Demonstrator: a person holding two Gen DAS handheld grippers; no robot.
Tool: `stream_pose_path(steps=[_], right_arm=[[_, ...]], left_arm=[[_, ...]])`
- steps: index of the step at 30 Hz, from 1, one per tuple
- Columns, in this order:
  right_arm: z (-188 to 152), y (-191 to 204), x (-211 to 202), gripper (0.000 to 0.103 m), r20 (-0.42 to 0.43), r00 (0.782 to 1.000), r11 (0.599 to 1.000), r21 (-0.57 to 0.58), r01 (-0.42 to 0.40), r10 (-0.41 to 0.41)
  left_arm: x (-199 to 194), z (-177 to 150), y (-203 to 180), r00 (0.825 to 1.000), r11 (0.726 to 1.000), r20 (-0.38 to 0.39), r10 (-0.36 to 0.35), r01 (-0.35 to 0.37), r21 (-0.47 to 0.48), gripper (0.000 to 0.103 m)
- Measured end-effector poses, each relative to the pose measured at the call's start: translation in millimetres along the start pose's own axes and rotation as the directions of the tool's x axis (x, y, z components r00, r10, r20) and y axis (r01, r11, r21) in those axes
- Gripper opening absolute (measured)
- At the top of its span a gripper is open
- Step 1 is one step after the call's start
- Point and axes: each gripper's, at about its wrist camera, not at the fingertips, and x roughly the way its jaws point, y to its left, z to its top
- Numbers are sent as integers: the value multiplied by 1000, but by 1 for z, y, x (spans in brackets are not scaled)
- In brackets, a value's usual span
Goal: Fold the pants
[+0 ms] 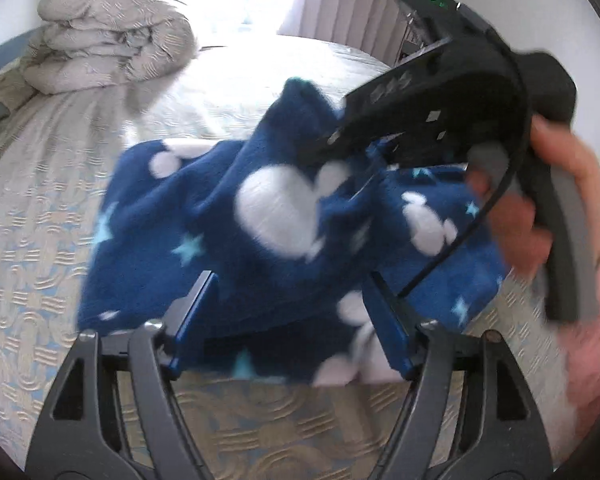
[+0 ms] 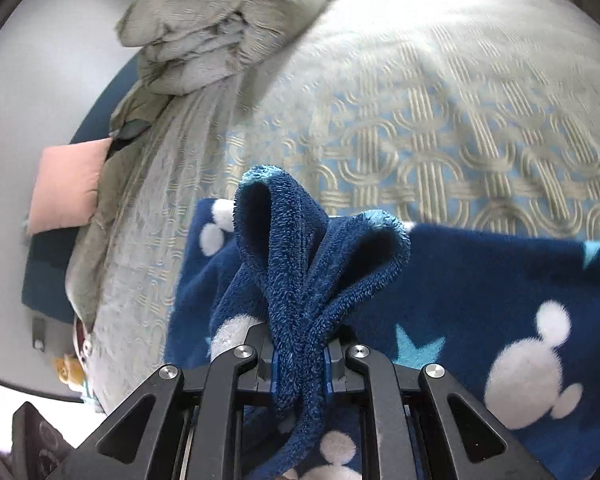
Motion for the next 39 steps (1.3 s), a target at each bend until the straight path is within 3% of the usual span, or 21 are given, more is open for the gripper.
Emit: stream_pose_path(steps=[4,7,12,18,21,23,26,31,33,34,36,37,39], right_arm=[[5,1,-9,14,-1,998,998,25,-62,62],[9,2,-13,14,-4,994,993,58,-107,107],[12,4,-21,14,4,991,987,90,-135,135],[15,12,-29,14,13,986,982,91,-167,166],[17,23,-32,14,19,985,982,68,-174,173],[20,31,-35,14,21,984,982,54,-180,179],[22,42,-35,14,22,981,980,41,-194,194],[23,57,-27,14,5,981,981,17,-195,195],[25,60,-24,14,3,981,981,21,-193,193],[26,62,-23,14,3,981,981,20,-194,194],[27,67,-22,14,0,981,981,14,-192,192],[27,68,-21,14,-2,982,982,12,-189,189],[27,72,-20,14,-3,983,983,6,-184,184]], left_arm=[[-6,-17,19,993,991,4,117,-117,63,81],[0,-19,34,977,972,11,213,-212,104,81],[11,-16,51,974,968,-4,228,-227,104,81],[25,-18,85,939,938,-35,343,-340,72,81],[24,-24,107,938,939,-56,343,-342,20,81],[23,-28,120,928,930,-61,367,-368,-14,81],[18,-33,140,936,931,-55,348,-352,-98,83],[17,-44,145,931,921,-46,363,-365,-135,83],[12,-50,147,953,933,-41,301,-303,-193,83],[10,-51,148,974,945,-26,223,-223,-241,83],[11,-46,141,991,956,11,133,-125,-266,83],[14,-44,137,990,960,18,139,-130,-247,83],[30,-39,134,978,962,-17,208,-208,-179,80]])
